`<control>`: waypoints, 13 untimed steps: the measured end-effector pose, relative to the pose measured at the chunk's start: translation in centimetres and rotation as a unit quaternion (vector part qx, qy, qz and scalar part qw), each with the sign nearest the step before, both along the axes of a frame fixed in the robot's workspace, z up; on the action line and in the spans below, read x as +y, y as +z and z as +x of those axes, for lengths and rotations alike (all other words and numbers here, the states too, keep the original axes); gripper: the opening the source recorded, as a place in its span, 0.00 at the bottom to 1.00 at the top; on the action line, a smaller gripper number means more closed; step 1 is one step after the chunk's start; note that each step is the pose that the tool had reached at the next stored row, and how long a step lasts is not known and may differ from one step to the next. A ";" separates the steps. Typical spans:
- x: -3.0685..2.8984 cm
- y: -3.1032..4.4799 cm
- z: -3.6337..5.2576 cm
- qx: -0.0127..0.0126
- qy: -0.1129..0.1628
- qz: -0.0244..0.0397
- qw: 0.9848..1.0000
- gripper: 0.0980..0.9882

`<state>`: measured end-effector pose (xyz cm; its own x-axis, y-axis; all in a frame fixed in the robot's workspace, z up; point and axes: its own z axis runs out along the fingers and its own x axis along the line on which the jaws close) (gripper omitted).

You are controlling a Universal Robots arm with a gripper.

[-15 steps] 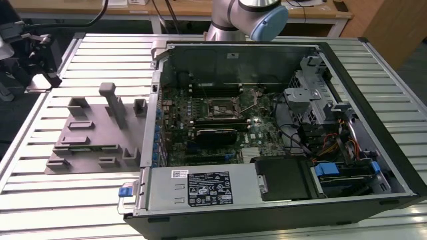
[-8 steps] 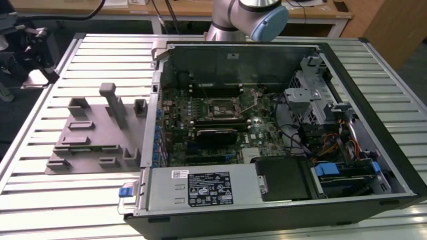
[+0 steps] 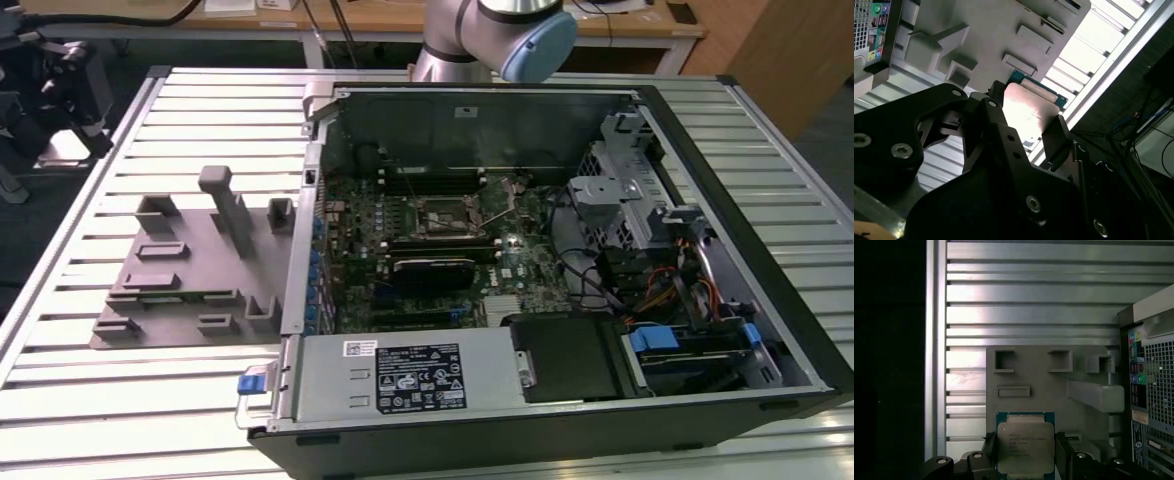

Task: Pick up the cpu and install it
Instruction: 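Pick up the cpu and move it towards the insertion slot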

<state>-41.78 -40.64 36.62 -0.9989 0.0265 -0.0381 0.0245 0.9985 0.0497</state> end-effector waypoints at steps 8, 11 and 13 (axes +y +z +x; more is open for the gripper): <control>0.03 1.01 0.00 -0.001 0.000 0.000 1.000 0.50; 0.03 1.03 0.01 -0.001 0.000 0.000 1.000 0.50; 0.03 1.03 0.03 -0.001 0.000 0.000 1.000 0.50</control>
